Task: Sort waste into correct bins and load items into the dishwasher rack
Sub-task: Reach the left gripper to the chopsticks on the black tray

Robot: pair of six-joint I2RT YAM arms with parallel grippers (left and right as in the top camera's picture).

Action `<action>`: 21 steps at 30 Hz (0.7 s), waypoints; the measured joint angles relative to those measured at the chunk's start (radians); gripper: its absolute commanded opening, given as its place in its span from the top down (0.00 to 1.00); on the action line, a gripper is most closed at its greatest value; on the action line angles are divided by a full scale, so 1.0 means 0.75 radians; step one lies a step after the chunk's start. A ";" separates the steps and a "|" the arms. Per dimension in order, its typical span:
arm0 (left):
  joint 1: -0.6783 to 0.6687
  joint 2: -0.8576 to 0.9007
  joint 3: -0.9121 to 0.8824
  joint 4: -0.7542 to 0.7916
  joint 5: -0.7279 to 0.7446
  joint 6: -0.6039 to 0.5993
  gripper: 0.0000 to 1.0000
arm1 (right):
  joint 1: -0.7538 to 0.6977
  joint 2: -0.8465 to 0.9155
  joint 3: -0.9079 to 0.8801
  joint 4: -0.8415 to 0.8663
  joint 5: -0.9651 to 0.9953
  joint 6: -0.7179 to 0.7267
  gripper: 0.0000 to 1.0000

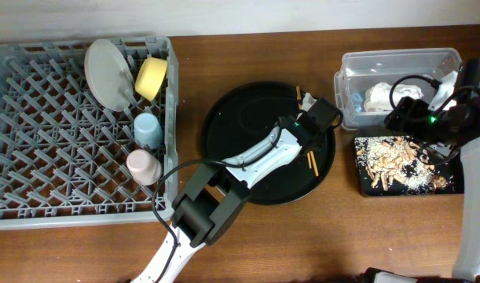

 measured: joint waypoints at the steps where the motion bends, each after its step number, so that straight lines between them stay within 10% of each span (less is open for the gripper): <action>1: -0.001 -0.001 0.005 0.005 -0.001 0.003 0.99 | 0.000 0.000 0.001 -0.001 -0.001 -0.001 0.17; 9: -0.003 -0.009 0.017 -0.048 -0.032 0.057 0.99 | 0.000 0.000 0.000 -0.001 0.000 -0.004 0.17; 15: -0.002 -0.009 0.011 -0.081 -0.061 0.083 0.45 | 0.000 0.000 0.000 0.000 -0.001 -0.005 0.17; 21: -0.001 -0.011 0.011 -0.041 -0.070 0.096 0.42 | 0.000 0.000 0.000 -0.002 -0.001 -0.004 0.17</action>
